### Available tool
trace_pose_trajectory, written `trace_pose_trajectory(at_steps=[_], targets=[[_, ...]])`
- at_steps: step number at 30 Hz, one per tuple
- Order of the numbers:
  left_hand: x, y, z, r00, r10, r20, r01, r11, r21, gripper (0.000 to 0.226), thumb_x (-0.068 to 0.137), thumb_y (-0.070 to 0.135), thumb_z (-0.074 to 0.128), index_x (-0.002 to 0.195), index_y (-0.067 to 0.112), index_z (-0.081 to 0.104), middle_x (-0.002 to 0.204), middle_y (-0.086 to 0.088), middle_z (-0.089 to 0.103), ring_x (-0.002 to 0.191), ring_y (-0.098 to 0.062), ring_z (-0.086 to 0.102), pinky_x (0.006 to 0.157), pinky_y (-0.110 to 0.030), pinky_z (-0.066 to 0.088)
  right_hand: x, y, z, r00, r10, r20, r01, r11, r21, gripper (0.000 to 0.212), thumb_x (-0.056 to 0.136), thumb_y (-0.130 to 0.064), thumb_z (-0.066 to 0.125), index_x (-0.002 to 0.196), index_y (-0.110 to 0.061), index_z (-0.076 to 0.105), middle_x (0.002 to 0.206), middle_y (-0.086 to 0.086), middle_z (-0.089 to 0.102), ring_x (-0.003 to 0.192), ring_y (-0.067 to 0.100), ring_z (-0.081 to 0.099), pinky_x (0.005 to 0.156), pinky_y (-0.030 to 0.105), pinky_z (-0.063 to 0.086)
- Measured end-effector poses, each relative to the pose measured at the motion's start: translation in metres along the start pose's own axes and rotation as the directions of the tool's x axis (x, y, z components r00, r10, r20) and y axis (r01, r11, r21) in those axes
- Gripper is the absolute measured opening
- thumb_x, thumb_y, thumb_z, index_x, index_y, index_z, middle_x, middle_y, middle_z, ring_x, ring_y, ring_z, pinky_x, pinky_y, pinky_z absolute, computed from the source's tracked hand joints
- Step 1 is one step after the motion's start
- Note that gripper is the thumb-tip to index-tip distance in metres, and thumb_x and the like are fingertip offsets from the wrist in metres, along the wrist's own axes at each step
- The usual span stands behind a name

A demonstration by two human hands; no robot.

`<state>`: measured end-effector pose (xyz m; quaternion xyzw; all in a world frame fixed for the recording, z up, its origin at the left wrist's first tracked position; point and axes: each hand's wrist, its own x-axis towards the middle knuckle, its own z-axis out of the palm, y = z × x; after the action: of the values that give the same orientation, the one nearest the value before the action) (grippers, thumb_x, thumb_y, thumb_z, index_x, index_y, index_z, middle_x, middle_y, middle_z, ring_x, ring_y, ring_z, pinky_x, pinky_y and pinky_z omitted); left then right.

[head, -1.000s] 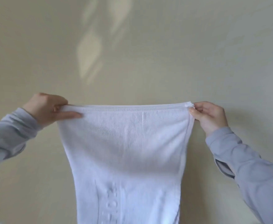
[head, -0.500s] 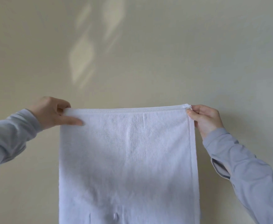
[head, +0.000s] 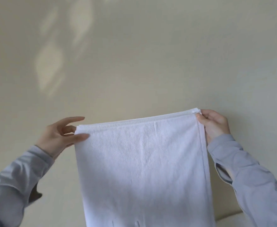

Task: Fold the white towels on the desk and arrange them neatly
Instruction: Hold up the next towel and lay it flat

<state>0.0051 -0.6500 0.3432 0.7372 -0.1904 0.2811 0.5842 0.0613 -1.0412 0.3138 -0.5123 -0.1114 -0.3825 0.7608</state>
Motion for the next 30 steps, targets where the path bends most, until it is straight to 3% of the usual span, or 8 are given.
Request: trace_pose_trajectory(at_steps=[3, 6, 12, 14, 16, 19, 25, 30], targets=[[-0.009, 0.004, 0.046, 0.994, -0.037, -0.103, 0.020, 0.987, -0.160, 0.026, 0.063, -0.002, 0.074, 0.088, 0.001, 0.069, 0.070, -0.003, 0.069, 0.062, -0.010, 0.065, 0.064, -0.015, 0.055, 0.013, -0.005, -0.034, 0.998, 0.025, -0.057, -0.026, 1.000, -0.014, 0.021, 0.083, 0.006, 0.059, 0.073, -0.013, 0.062, 0.069, 0.001, 0.065, 0.077, 0.023, 0.056, 0.083, 0.039, 0.045], [-0.019, 0.018, 0.099, 0.992, -0.018, -0.123, -0.015, 0.965, -0.261, 0.014, 0.059, 0.003, 0.077, 0.067, 0.010, 0.069, 0.069, -0.005, 0.066, 0.063, -0.013, 0.062, 0.060, -0.015, 0.054, 0.033, -0.015, -0.073, 0.992, 0.052, -0.116, -0.056, 0.998, -0.027, 0.021, 0.084, 0.006, 0.058, 0.073, -0.012, 0.062, 0.070, 0.002, 0.064, 0.079, 0.022, 0.055, 0.085, 0.039, 0.045], [-0.046, 0.053, 0.193, 0.977, 0.148, -0.155, -0.180, 0.960, -0.214, 0.025, 0.063, 0.001, 0.078, 0.061, 0.006, 0.054, 0.065, -0.008, 0.051, 0.061, -0.013, 0.048, 0.054, -0.011, 0.042, 0.080, -0.044, -0.128, 0.982, 0.031, -0.184, -0.068, 0.978, -0.198, 0.018, 0.085, 0.001, 0.060, 0.075, -0.015, 0.063, 0.090, 0.008, 0.060, 0.090, 0.020, 0.052, 0.089, 0.035, 0.043], [-0.057, 0.058, 0.213, 0.970, 0.162, -0.179, -0.198, 0.958, -0.208, 0.027, 0.063, 0.001, 0.079, 0.061, 0.006, 0.052, 0.061, -0.005, 0.050, 0.058, -0.009, 0.047, 0.052, -0.007, 0.040, 0.097, -0.050, -0.125, 0.981, -0.009, -0.196, -0.044, 0.963, -0.266, 0.010, 0.085, -0.001, 0.059, 0.090, -0.007, 0.067, 0.086, 0.003, 0.059, 0.088, 0.015, 0.050, 0.081, 0.027, 0.042], [-0.072, 0.057, 0.223, 0.968, 0.151, -0.200, -0.192, 0.959, -0.208, 0.030, 0.064, 0.001, 0.079, 0.058, 0.008, 0.051, 0.053, 0.003, 0.050, 0.050, -0.002, 0.045, 0.049, -0.006, 0.039, 0.109, -0.051, -0.109, 0.981, -0.047, -0.187, -0.011, 0.955, -0.296, 0.019, 0.086, -0.002, 0.059, 0.103, -0.001, 0.066, 0.088, 0.003, 0.058, 0.087, 0.013, 0.049, 0.075, 0.021, 0.039], [-0.101, 0.035, 0.215, 0.967, 0.113, -0.228, -0.154, 0.974, -0.167, 0.031, 0.064, 0.002, 0.079, 0.055, 0.006, 0.050, 0.046, 0.009, 0.050, 0.044, 0.001, 0.044, 0.046, -0.005, 0.036, 0.112, -0.031, -0.072, 0.995, -0.029, -0.100, -0.005, 0.946, -0.323, 0.013, 0.085, -0.004, 0.060, 0.078, -0.014, 0.064, 0.076, -0.001, 0.058, 0.076, 0.012, 0.051, 0.072, 0.022, 0.040], [-0.196, -0.050, 0.164, 0.942, -0.229, -0.243, 0.207, 0.972, -0.113, 0.027, 0.062, -0.007, 0.076, 0.052, 0.002, 0.053, 0.045, 0.001, 0.058, 0.042, -0.001, 0.049, 0.043, -0.005, 0.039, 0.039, 0.091, 0.000, 0.975, 0.136, 0.174, -0.054, 0.911, -0.409, 0.026, 0.084, -0.004, 0.058, 0.067, -0.024, 0.057, 0.069, -0.007, 0.057, 0.066, 0.005, 0.052, 0.066, 0.016, 0.041], [-0.305, -0.142, 0.094, 0.752, -0.587, -0.300, 0.627, 0.777, 0.049, 0.021, 0.054, -0.004, 0.084, 0.050, 0.003, 0.065, 0.048, -0.010, 0.062, 0.042, -0.002, 0.051, 0.047, -0.004, 0.040, -0.101, 0.248, 0.037, 0.851, 0.383, 0.360, -0.151, 0.833, -0.532, 0.016, 0.082, 0.000, 0.060, 0.082, -0.015, 0.063, 0.081, 0.004, 0.060, 0.081, 0.015, 0.053, 0.077, 0.023, 0.039]])
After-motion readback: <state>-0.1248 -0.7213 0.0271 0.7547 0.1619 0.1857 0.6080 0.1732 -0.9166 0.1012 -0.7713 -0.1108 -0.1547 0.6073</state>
